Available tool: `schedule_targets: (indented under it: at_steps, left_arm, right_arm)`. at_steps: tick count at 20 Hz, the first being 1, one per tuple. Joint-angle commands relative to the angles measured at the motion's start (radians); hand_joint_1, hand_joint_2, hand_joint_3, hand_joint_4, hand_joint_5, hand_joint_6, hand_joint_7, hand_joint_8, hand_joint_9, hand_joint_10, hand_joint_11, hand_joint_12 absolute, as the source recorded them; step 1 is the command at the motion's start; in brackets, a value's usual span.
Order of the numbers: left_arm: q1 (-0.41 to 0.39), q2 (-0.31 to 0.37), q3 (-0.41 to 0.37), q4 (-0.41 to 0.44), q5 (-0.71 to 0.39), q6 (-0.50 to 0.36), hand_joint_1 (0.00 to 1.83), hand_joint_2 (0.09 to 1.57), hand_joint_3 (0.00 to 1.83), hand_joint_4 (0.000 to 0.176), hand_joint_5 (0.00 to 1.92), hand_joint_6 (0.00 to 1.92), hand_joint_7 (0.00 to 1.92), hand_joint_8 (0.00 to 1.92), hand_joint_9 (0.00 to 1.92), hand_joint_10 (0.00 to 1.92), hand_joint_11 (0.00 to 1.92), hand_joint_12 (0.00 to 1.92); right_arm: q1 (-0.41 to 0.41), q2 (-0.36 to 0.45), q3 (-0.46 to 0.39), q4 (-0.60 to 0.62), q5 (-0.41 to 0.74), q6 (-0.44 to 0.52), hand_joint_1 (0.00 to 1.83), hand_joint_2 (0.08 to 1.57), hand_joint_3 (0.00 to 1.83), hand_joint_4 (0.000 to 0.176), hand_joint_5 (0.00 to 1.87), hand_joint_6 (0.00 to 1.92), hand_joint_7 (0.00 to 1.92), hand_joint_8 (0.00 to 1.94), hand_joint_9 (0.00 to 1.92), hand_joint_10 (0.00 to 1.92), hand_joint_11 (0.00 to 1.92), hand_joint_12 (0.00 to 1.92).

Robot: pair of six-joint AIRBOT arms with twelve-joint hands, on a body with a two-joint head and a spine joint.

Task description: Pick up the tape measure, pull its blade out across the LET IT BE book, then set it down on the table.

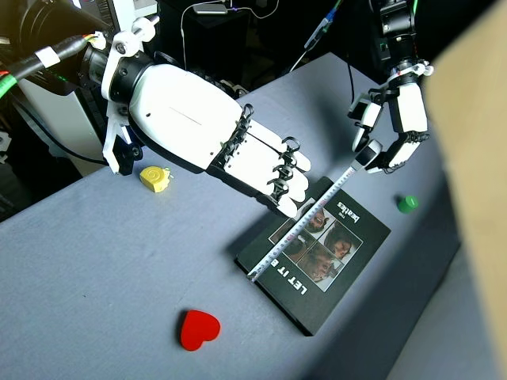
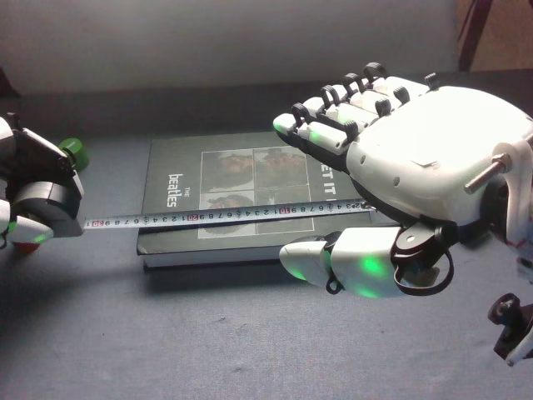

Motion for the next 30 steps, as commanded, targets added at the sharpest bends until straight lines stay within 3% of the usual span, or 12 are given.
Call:
schedule_targets:
  at_steps: [1,17,27,30]
  left_arm:
    - [-0.004,-0.001,0.010,-0.039,-0.096,-0.009,1.38,1.10,0.00,0.000,0.99,0.86,0.98,0.92,0.93,1.27,0.86,1.19]
    - [-0.003,0.001,0.008,-0.033,-0.127,-0.022,1.38,1.10,0.00,0.000,1.00,0.83,0.97,0.94,0.94,1.27,0.86,1.18]
    - [-0.132,0.142,-0.259,0.019,-0.004,0.000,1.38,1.10,0.00,0.000,0.98,0.84,0.97,0.95,0.95,1.26,0.88,1.19]
    - [-0.117,0.180,-0.338,0.018,0.025,0.003,1.38,1.10,0.00,0.000,0.99,0.82,0.98,0.93,0.96,1.25,0.87,1.18]
  right_arm:
    - [0.004,0.002,-0.007,-0.079,-0.009,0.006,0.08,1.11,0.00,0.054,0.00,0.00,0.00,0.00,0.00,0.00,0.00,0.24]
    - [0.002,0.003,-0.007,-0.089,-0.004,0.006,0.08,1.12,0.00,0.051,0.00,0.00,0.00,0.00,0.00,0.00,0.00,0.13]
    - [-0.003,0.002,-0.007,-0.098,0.000,0.006,0.08,1.14,0.00,0.051,0.00,0.00,0.00,0.00,0.00,0.00,0.00,0.22]
    - [-0.004,0.002,-0.007,-0.100,0.001,0.006,0.08,1.14,0.00,0.051,0.00,0.00,0.01,0.00,0.00,0.00,0.00,0.22]
